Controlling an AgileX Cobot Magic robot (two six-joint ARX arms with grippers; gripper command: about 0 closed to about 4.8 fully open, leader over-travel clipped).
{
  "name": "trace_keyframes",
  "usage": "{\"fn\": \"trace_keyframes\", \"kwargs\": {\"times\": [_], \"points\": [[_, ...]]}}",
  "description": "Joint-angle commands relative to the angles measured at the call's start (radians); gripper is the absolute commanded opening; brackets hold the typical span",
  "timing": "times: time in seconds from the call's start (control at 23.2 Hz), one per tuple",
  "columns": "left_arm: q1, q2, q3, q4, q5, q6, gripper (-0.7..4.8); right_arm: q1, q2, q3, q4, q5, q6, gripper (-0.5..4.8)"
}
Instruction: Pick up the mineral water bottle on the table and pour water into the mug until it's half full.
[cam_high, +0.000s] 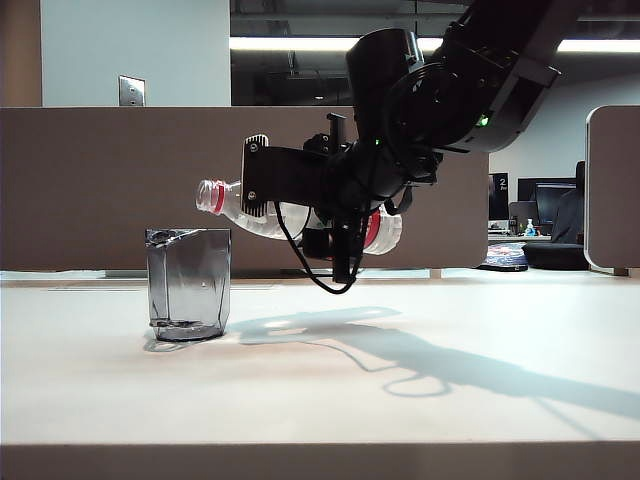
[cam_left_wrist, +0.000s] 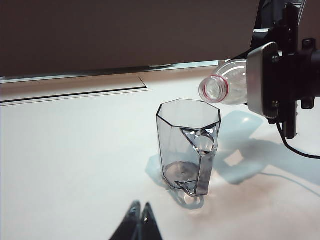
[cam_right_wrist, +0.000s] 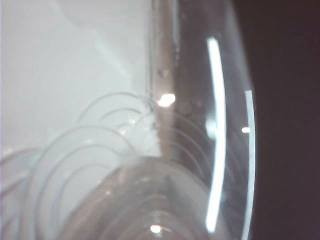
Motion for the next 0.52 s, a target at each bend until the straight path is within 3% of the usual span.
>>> {"fn": "trace_keyframes", "kwargs": {"times": [0.04,0.52], "points": [[0.000,0.000,0.003,0.006,0.004,0.000,-0.06,-0.003,-0.010,0.020,0.055,0.008,-0.027,3.05],[0.000,0.000,0.003,0.007,0.004,0.000,-0.05,-0.011,-0.010,0.054,0.046,0.005,-0.050,3.06]]}}
